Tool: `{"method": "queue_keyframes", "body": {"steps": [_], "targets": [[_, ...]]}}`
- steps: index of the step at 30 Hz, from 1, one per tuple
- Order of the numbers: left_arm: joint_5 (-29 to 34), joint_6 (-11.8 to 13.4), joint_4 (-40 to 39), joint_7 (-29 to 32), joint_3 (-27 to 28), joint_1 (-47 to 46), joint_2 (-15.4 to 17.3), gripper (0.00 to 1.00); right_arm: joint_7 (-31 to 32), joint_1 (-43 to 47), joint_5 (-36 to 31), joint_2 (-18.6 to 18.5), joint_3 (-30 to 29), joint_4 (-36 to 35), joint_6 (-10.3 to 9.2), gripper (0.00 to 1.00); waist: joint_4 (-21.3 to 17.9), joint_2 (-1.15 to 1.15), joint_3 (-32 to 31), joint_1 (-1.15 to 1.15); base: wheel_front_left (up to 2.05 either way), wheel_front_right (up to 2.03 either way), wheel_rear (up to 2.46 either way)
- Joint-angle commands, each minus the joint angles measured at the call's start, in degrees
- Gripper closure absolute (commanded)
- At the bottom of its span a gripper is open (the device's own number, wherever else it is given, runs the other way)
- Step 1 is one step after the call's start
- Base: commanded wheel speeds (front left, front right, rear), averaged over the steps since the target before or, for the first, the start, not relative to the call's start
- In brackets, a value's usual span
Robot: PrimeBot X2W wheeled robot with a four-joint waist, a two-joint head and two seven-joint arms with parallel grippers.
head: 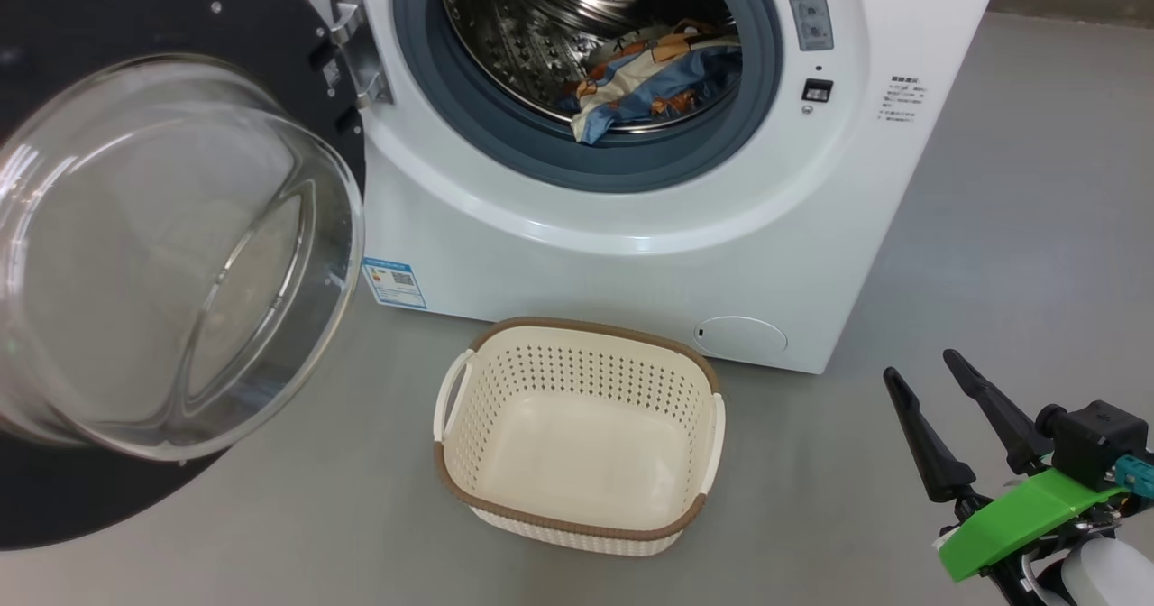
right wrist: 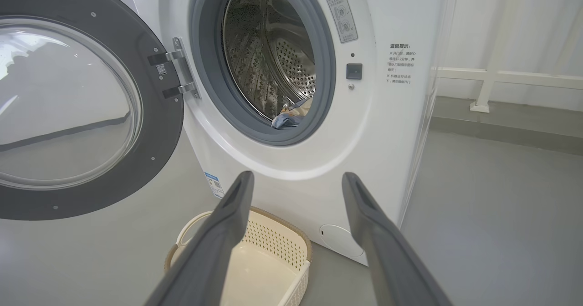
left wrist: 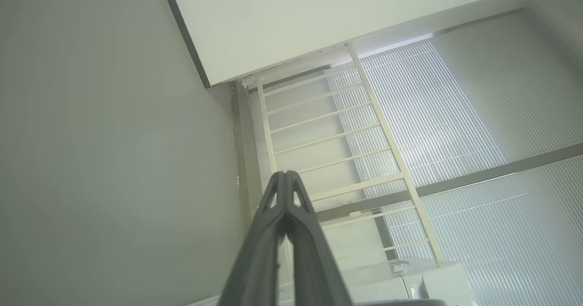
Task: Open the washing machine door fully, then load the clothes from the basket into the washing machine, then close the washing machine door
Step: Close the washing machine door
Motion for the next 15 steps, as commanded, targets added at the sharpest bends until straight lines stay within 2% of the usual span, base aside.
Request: {"method": "queue_keyframes", "body": {"steps": [1, 9, 15], "targets": [[-0.29, -0.55, -0.56, 0.66, 0.51, -1.16, 4.32, 1.0, -0.46, -1.43, 0.42, -1.53, 0.86, -1.39, 0.25, 0.0, -0.57, 0.0, 0.53, 0.0, 0.0, 0.0, 0.0], [-1.61, -1.77, 5.5, 1.95, 1.42, -1.15, 5.28, 1.0, -0.46, -1.5, 0.49, -3.01, 0.04, -1.99, 0.25, 0.0, -1.5, 0.0, 2.06, 0.0, 0.0, 0.0, 0.0], [-2.15, -2.61, 7.79, 5.24, 0.31, -1.51, 5.11, 1.0, -0.46, -1.34, 0.47, -3.18, -0.15, -2.01, 0.25, 0.0, -1.38, 0.0, 2.08, 0.0, 0.0, 0.0, 0.0]]}}
